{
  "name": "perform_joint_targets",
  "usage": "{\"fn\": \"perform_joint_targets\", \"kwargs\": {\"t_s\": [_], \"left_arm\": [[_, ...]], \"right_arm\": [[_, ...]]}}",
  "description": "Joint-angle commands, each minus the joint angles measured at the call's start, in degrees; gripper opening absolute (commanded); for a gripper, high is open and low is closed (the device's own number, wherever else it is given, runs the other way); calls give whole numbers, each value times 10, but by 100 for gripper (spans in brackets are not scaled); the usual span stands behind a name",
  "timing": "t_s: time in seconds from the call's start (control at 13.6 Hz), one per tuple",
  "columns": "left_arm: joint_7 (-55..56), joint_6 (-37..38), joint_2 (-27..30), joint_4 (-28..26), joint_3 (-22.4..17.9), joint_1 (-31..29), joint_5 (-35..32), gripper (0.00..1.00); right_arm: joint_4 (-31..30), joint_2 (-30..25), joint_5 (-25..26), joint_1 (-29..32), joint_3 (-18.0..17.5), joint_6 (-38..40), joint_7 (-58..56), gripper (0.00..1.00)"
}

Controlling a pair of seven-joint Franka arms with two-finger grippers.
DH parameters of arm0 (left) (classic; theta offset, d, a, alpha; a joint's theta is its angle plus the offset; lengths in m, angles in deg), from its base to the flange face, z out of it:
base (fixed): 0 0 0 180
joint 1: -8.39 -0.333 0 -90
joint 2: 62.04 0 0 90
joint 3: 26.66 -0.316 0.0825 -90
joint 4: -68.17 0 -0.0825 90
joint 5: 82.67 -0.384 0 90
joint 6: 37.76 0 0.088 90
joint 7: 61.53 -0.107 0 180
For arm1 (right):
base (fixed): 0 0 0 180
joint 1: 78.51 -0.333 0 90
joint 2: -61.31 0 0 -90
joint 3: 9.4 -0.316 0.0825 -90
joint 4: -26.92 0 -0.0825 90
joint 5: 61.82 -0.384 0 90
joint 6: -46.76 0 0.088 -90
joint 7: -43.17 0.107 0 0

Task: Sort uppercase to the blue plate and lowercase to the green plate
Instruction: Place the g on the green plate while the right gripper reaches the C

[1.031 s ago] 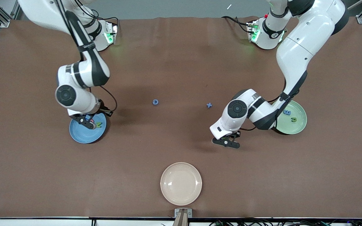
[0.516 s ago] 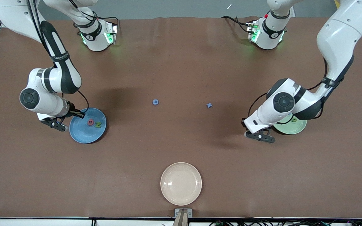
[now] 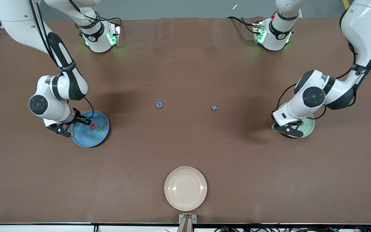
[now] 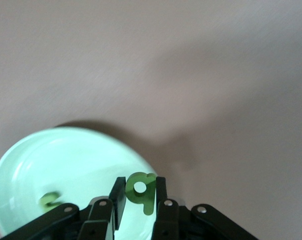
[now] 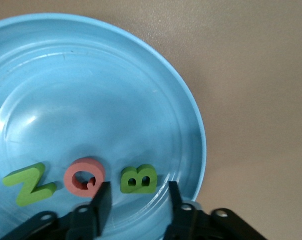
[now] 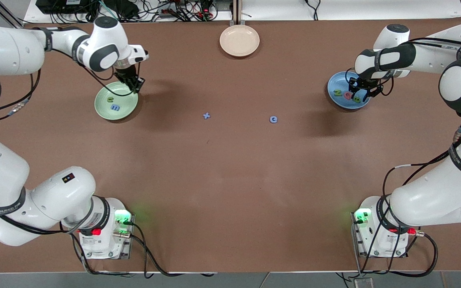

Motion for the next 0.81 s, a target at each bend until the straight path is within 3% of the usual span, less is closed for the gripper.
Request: {"fn": "perform_joint_targets", "kwargs": {"t_s": [0.0,0.29,0.44,0.59,0.74], "left_arm": [[-32,-15,24,-41,20,-50,-12,10],[-39,-37,14,-68,19,-73,-59,10],[-38,-47,8,-74,17,-73,-62,11],[-33,-47,3,-78,16,-73,-68,11],[-32,-47,0,-81,15,-73,-69,11]], "right_arm": [[-5,-19,10,11,-11,24,1,100],[1,-87,-11,-35,-18,121,38,100],[1,-106,-37,-117,-18,141,141,100],[0,-102,-51,-191,-18,103,284,100],[-16,-84,-82,-244,-18,28,340,100]]}}
